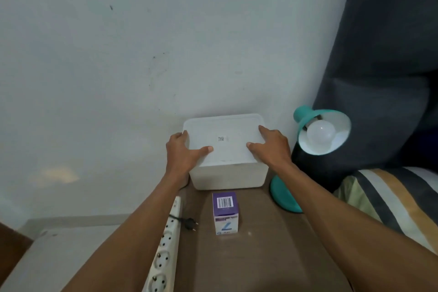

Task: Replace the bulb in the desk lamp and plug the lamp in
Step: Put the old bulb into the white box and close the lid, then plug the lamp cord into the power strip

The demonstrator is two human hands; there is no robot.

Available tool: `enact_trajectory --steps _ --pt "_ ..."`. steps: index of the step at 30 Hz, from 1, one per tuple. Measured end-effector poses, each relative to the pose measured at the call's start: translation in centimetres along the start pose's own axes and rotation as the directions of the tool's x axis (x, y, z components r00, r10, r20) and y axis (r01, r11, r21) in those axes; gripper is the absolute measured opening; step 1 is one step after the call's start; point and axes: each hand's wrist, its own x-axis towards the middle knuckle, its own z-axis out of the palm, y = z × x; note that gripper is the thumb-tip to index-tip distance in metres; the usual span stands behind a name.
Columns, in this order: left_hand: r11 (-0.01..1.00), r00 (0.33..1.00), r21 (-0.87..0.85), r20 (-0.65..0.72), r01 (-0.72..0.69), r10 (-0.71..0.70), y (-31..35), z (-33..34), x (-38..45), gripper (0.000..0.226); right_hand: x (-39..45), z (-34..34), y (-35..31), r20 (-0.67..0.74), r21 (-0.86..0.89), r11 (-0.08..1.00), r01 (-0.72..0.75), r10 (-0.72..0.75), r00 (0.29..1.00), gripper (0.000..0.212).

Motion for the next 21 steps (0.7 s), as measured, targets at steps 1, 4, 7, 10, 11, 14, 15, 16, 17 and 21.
enact_trajectory --steps 1,4,7,10,11,14,15,16,17,21 --pt "1.000 1.000 0.017 0.003 -0.005 0.005 0.0 0.3 0.6 0.101 0.5 0.3 0.1 0.000 -0.014 1.000 0.001 -0.001 1.000 0.080" --pt "0.994 0.999 0.105 0.022 -0.029 0.027 0.2 0.9 1.7 0.092 1.2 1.1 0.3 -0.026 -0.075 0.997 0.008 -0.010 1.000 0.075" --pt "0.993 0.999 0.119 0.040 -0.007 0.002 -0.1 1.3 1.9 0.085 1.2 1.5 0.3 -0.053 -0.131 0.991 0.006 -0.013 0.998 0.073" --pt "0.995 0.999 0.099 0.045 0.021 -0.026 -0.8 1.7 1.7 0.070 1.0 1.8 0.6 -0.060 -0.163 0.987 0.004 -0.014 0.998 0.072" --pt "0.995 0.999 0.094 0.046 0.021 -0.026 -0.9 1.8 1.5 0.067 0.9 1.9 0.7 -0.060 -0.160 0.987 0.004 -0.014 0.998 0.071" --pt "0.996 0.999 0.085 0.044 0.018 -0.021 -1.1 1.8 1.3 0.081 0.7 1.9 0.7 -0.059 -0.150 0.989 0.004 -0.013 0.998 0.070" --pt "0.996 0.999 0.085 0.042 0.014 -0.017 -1.0 1.8 1.3 0.083 0.7 1.9 0.7 -0.055 -0.149 0.989 0.001 -0.009 0.998 0.070" --pt "0.996 0.999 0.088 0.042 0.013 -0.017 -1.0 1.8 1.3 0.084 0.7 1.9 0.7 -0.049 -0.152 0.988 -0.003 -0.004 0.999 0.071" --pt "0.996 0.999 0.089 0.041 0.011 -0.015 -1.1 1.8 1.3 0.084 0.8 1.9 0.7 -0.043 -0.157 0.988 -0.005 -0.001 0.999 0.071" --pt "0.995 0.999 0.100 0.043 0.000 -0.004 -1.2 1.9 1.4 0.090 0.8 2.0 1.0 -0.027 -0.178 0.984 -0.001 -0.004 1.000 0.071"
